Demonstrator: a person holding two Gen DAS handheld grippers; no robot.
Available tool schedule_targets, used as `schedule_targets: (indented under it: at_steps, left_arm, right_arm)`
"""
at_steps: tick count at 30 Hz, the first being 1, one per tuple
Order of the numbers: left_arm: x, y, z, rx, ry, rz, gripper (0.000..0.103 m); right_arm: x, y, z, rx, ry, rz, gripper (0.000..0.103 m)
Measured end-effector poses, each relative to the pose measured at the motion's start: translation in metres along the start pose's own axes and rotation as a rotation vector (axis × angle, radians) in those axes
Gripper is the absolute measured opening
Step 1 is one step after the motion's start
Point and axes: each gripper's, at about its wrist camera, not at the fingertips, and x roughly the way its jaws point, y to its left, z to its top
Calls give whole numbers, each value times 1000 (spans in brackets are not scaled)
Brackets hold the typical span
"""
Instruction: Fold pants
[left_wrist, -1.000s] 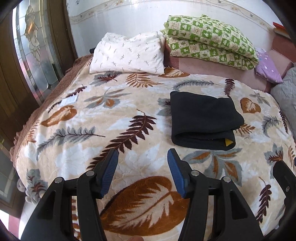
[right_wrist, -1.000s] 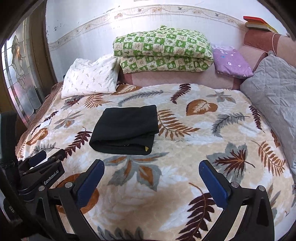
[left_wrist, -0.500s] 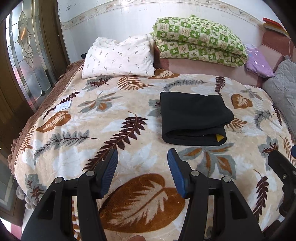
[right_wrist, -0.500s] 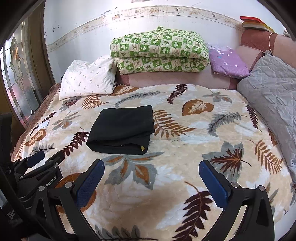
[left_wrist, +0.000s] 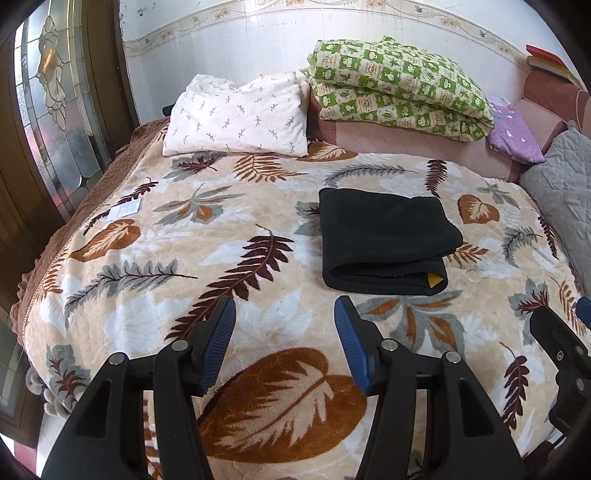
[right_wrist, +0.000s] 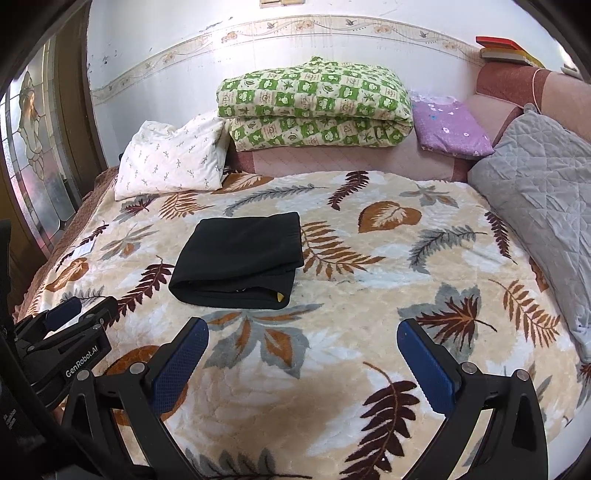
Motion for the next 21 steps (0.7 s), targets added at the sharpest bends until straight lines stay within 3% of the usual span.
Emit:
schedule_targets:
  at_steps: [11, 21]
  left_arm:
    - [-7, -2, 1, -14, -44, -37, 60]
    - [-9, -5, 2, -8, -39, -18, 64]
  right_arm:
    - [1, -1, -1, 11, 9, -3, 103]
    - [3, -1, -2, 6, 12, -5, 103]
